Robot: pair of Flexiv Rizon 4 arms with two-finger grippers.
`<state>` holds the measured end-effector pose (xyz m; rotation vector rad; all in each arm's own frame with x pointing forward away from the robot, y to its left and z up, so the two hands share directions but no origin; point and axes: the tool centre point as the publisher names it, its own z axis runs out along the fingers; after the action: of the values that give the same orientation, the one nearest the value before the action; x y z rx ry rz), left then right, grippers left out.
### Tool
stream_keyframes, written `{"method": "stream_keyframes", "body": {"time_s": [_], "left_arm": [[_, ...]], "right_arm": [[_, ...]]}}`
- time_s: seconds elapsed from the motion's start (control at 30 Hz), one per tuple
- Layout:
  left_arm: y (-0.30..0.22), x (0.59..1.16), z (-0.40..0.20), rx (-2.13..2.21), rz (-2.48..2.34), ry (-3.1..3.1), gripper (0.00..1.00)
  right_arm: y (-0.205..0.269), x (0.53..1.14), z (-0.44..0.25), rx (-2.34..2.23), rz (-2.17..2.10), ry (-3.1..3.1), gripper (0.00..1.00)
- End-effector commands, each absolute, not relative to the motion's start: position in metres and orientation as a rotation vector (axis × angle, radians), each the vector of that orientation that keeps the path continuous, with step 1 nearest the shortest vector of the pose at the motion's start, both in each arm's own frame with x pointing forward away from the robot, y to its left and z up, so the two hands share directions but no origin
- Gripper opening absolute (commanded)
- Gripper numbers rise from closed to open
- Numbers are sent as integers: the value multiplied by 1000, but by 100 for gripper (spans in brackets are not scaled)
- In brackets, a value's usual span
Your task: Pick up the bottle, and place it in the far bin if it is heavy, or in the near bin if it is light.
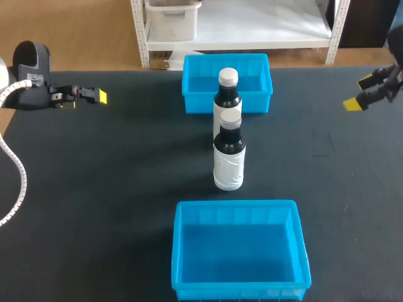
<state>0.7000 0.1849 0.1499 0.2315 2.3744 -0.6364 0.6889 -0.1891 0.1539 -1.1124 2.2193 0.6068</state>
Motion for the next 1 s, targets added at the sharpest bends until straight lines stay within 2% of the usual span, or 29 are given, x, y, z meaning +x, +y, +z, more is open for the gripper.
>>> {"method": "stream_keyframes", "body": {"time_s": [0.03, 0.33, 1.0], "left_arm": [[185, 700, 150, 231, -636, 2374, 100], [185, 700, 150, 231, -636, 2374, 100], [185, 700, 150, 231, -636, 2374, 100]], "right_arm": [[-191, 695, 153, -1258, 974, 2169, 100], [-150, 673, 159, -1493, 858, 1914, 100], [-61, 633, 137, -1549, 697, 1897, 100]]}}
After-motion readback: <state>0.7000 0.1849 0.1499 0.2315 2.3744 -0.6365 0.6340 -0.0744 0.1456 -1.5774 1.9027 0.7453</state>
